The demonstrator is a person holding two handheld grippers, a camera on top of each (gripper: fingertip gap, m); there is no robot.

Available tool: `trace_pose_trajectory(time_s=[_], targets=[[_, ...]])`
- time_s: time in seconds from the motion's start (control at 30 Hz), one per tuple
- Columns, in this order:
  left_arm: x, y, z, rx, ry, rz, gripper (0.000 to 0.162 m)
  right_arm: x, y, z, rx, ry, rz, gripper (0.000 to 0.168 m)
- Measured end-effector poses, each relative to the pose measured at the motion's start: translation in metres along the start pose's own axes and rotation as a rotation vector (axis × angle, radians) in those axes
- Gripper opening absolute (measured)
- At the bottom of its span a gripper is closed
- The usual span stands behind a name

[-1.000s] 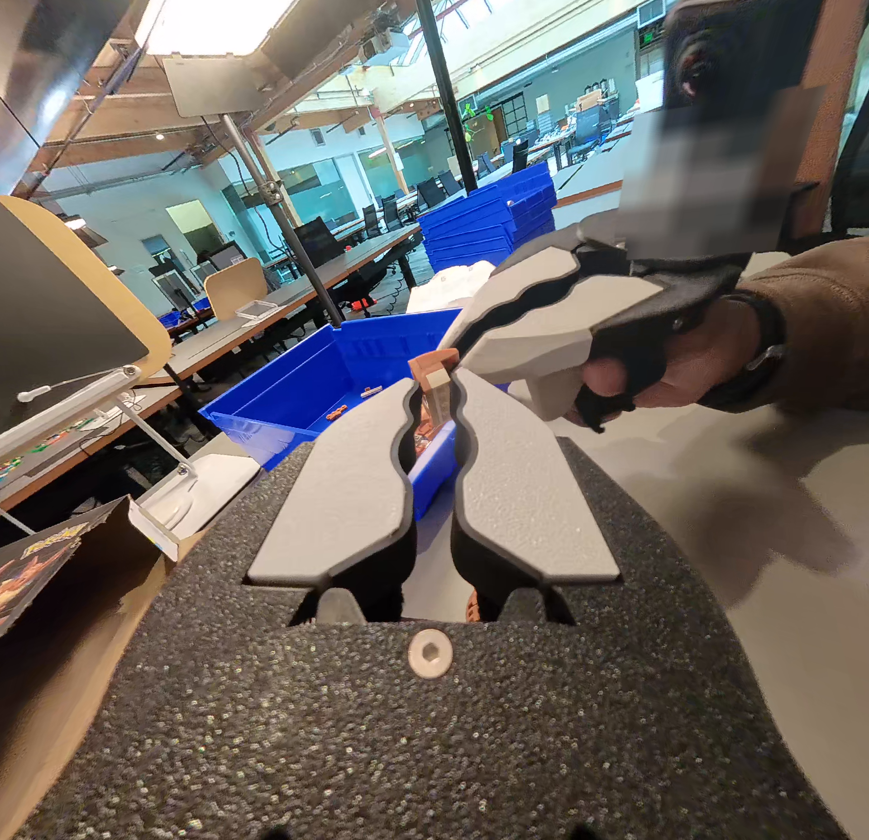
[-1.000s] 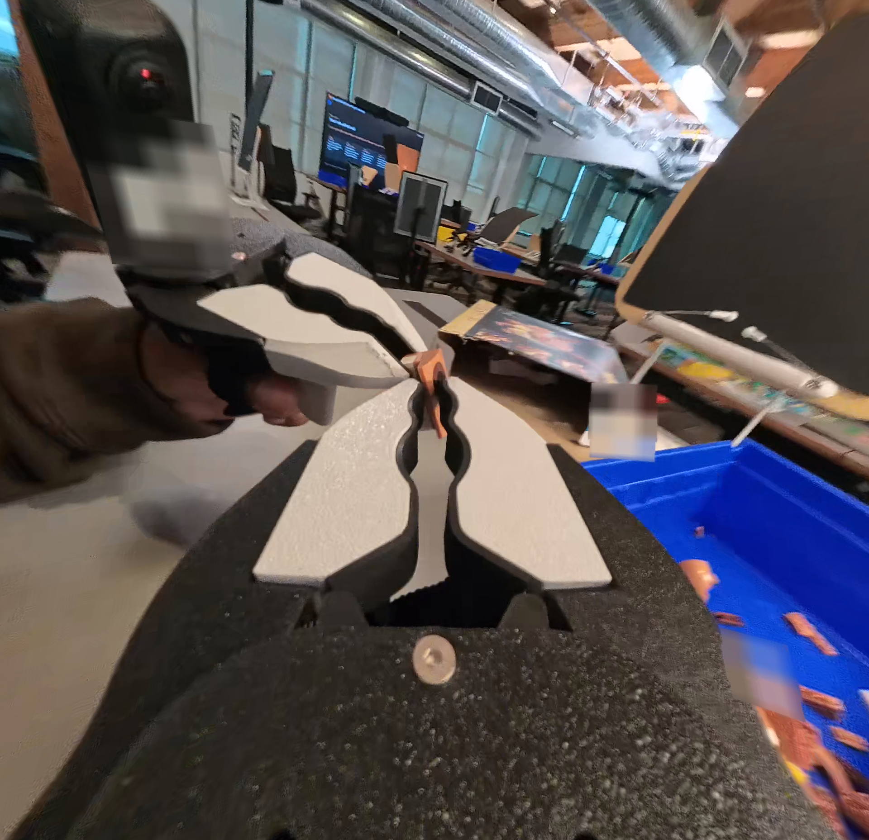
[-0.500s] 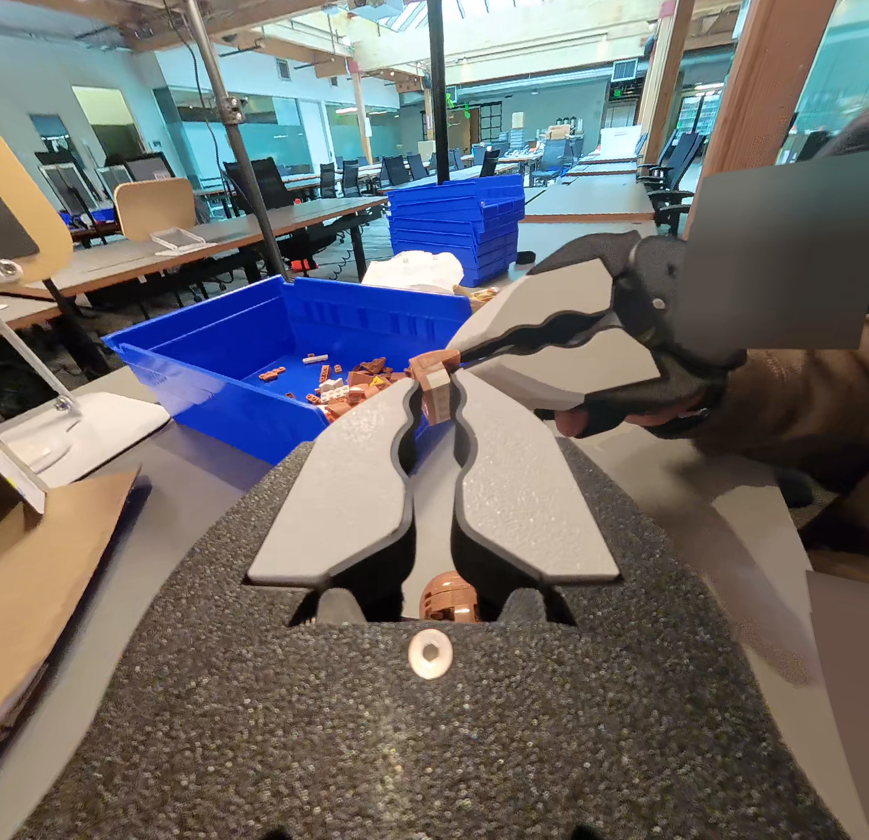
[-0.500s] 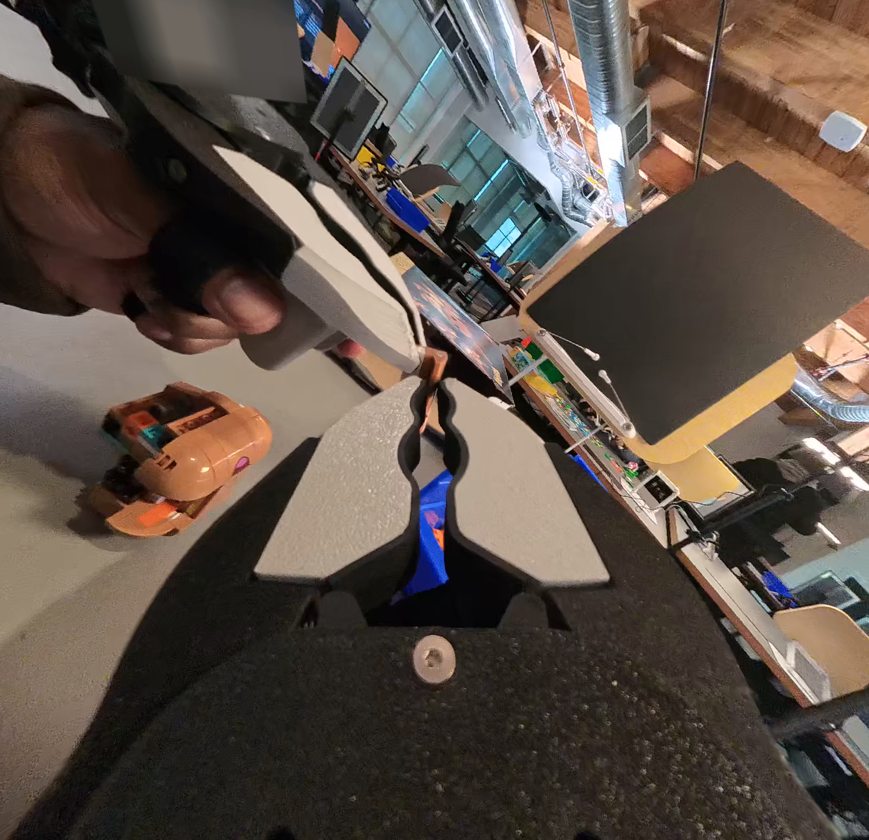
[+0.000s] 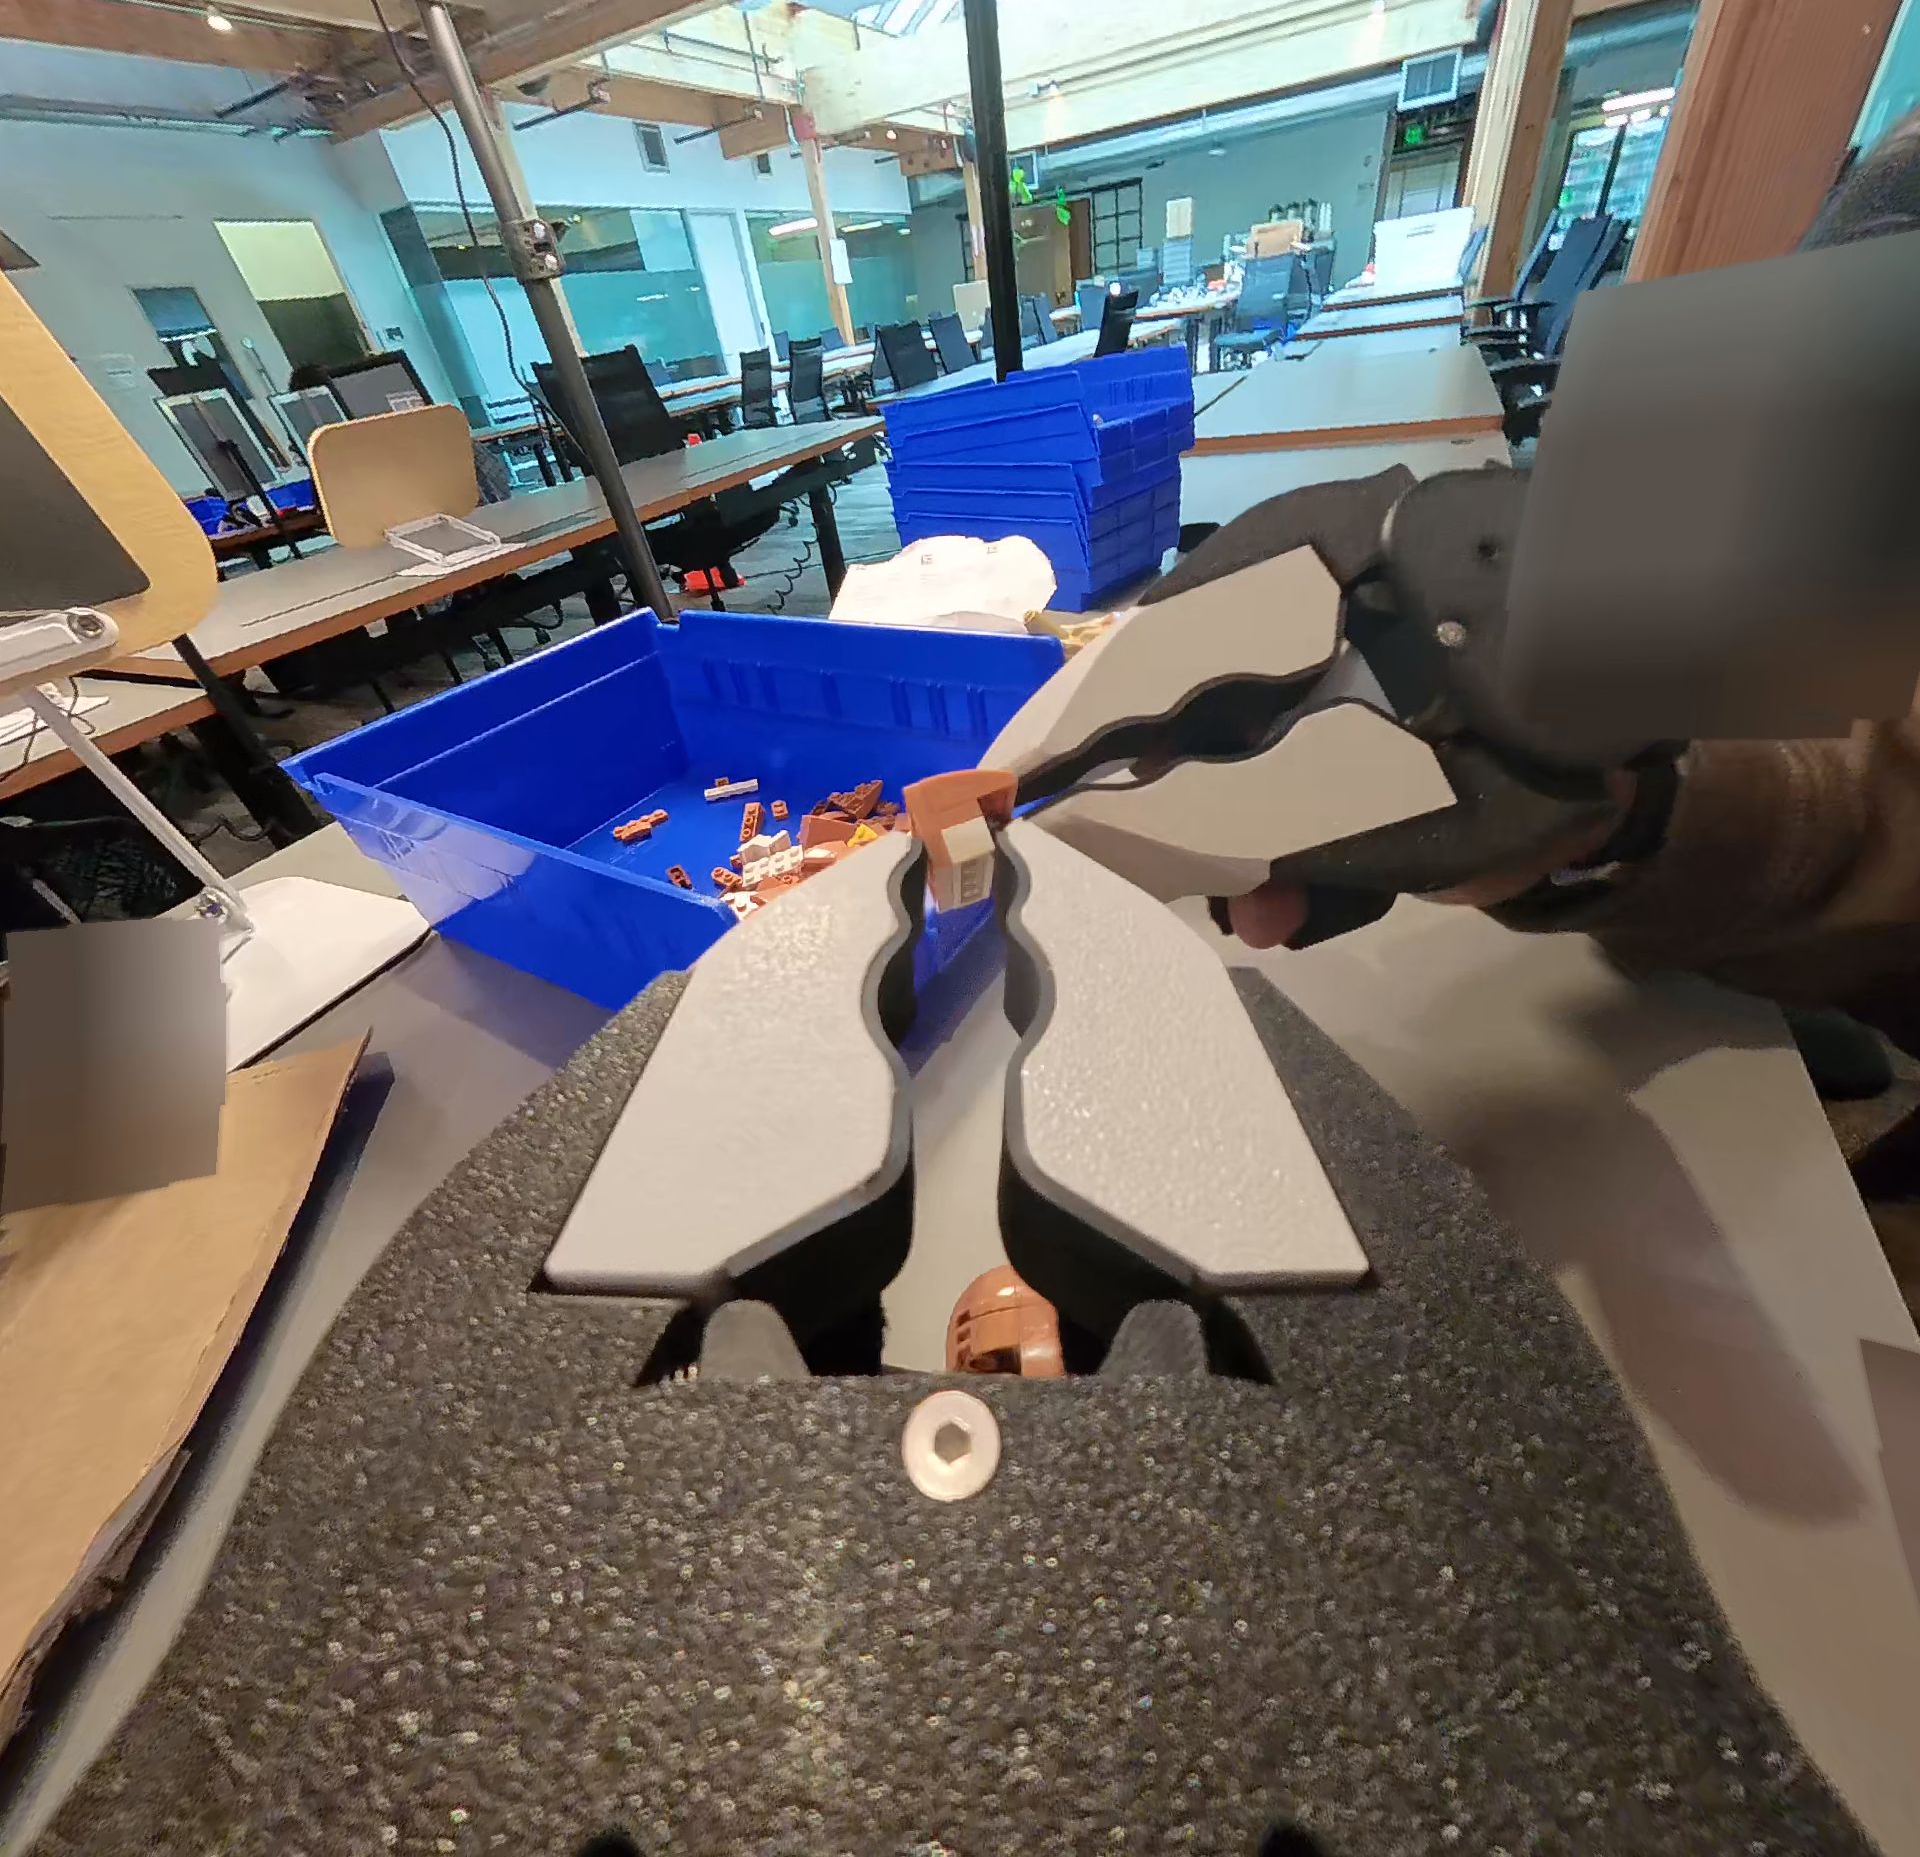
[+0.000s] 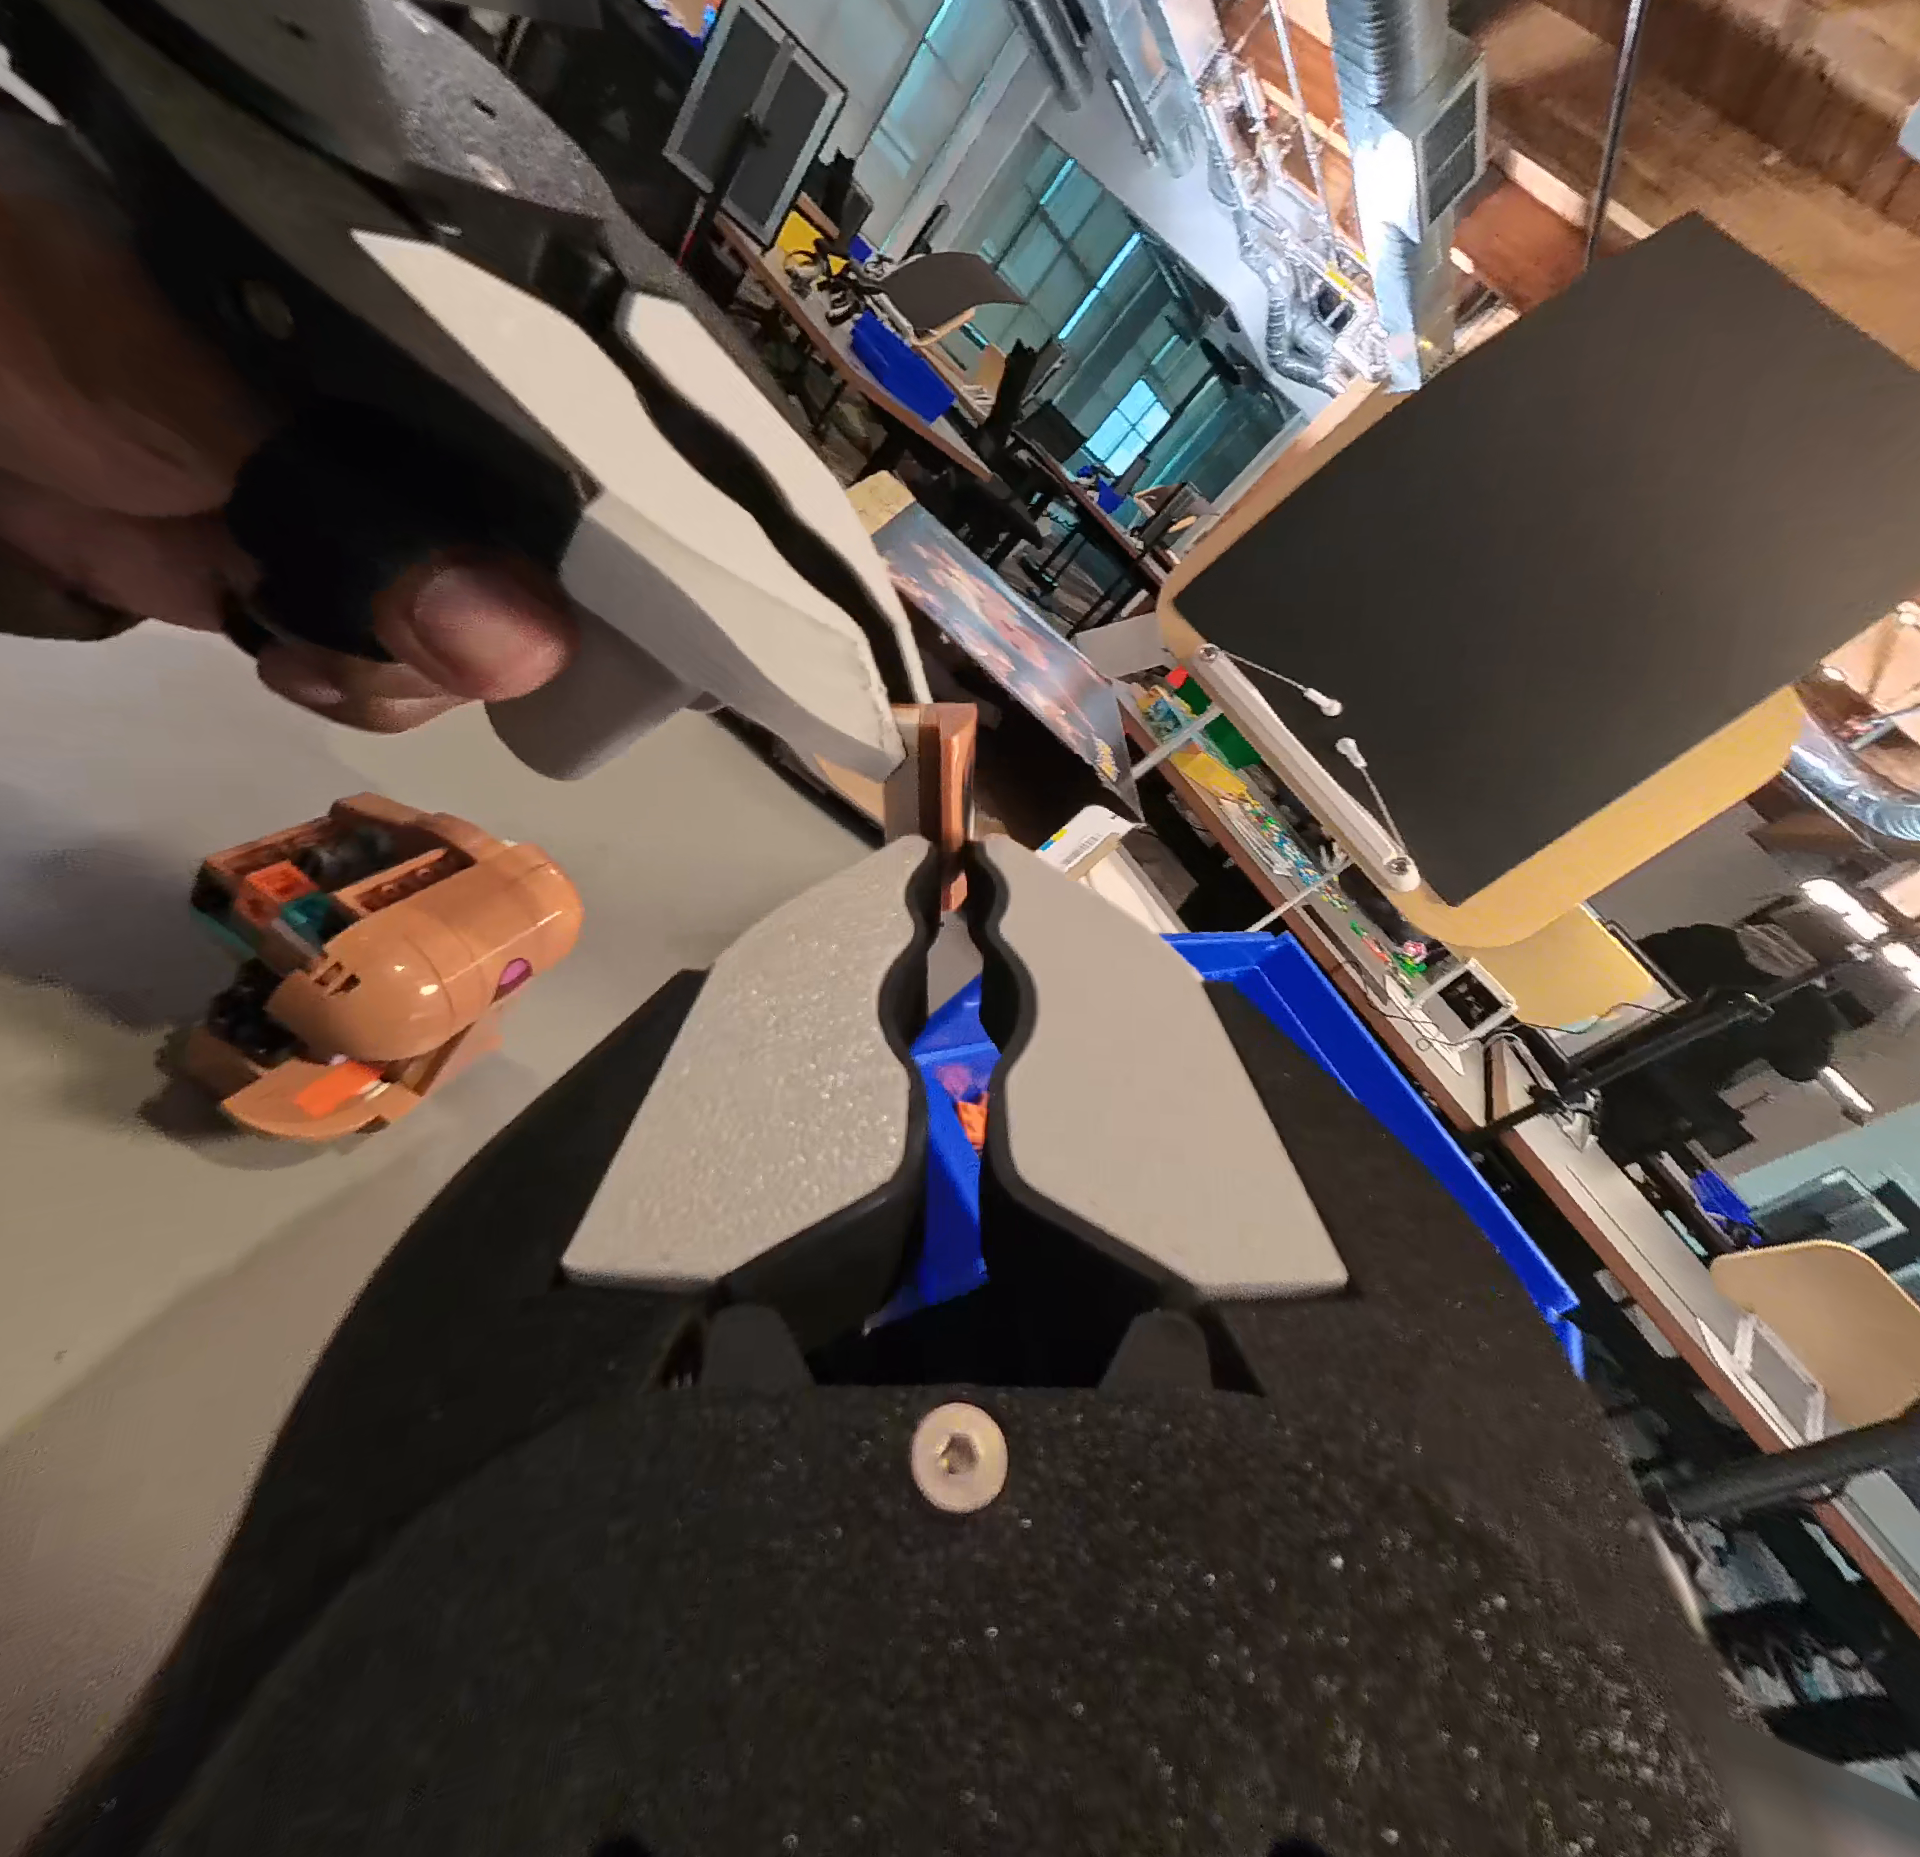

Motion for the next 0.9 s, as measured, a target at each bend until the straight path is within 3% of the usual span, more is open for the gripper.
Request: trace_pose_trajectory(time_s=[0.2, 0.53, 0.9], targets=[[-0.002, -0.005, -0.001, 0.064, 0.018, -0.005, 0.028, 0.007, 0.002, 0.000, -0.080, -0.004, -0.007, 0.003], [0.002, -0.001, 0.005, 0.019, -0.018, 0.062, 0.013, 0.013, 0.005, -0.006, -0.100, 0.096, 0.019, 0.003], [0.003, 0.001, 0.007, 0.012, -0.084, 0.017, 0.012, 0.005, 0.007, 0.006, 0.161, -0.282, 0.126, 0.005]])
Point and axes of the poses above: each gripper's, where its closed fingertips meet, y back along the fingers, x out of its top, z = x × y across the jaws, the point moved 7 cm from there along y, back along the fingers, and after that the axes turned 12 degrees about y, right-handed, at the moved point
